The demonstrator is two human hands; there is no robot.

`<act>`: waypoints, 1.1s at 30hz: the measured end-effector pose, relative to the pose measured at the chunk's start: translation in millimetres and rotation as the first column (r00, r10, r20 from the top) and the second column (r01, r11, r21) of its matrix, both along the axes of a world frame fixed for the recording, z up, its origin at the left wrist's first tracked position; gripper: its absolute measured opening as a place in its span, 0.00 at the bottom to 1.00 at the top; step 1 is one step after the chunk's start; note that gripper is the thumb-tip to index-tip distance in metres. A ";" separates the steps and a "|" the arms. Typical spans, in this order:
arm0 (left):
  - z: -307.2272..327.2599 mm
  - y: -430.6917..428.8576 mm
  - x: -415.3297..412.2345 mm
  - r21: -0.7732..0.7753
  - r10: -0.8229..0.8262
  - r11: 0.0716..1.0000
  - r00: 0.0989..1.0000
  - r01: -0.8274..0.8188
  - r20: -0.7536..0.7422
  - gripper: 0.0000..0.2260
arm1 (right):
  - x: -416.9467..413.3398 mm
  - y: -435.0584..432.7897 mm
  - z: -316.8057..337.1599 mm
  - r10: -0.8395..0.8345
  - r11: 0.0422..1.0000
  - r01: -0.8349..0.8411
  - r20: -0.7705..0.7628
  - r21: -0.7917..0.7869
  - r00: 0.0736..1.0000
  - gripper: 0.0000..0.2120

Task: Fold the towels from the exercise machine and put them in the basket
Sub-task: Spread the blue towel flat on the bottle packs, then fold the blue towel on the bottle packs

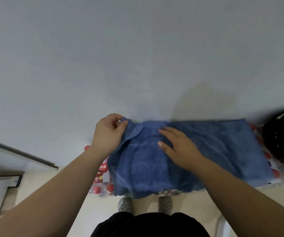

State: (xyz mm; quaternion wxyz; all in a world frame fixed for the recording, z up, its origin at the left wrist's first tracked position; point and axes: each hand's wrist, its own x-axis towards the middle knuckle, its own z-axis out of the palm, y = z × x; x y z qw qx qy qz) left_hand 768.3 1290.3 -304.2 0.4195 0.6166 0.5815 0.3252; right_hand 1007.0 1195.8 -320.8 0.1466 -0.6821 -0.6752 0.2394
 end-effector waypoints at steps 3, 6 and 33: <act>6.2 -13.0 8.0 0.048 -0.114 0.992 0.994 0.113 -0.001 0.05 | -55.1 7.3 19.3 -0.117 0.993 0.116 -0.267 -0.018 0.957 0.23; 12.7 -30.3 11.8 0.030 -0.236 0.971 0.971 0.235 0.038 0.07 | -92.0 16.7 26.9 -0.326 0.942 0.326 -0.464 -0.082 0.824 0.19; -61.5 -65.1 -62.7 -0.461 -0.165 0.873 0.986 0.160 0.029 0.08 | -114.9 89.9 25.0 -0.506 0.844 0.479 -0.655 -0.242 0.561 0.06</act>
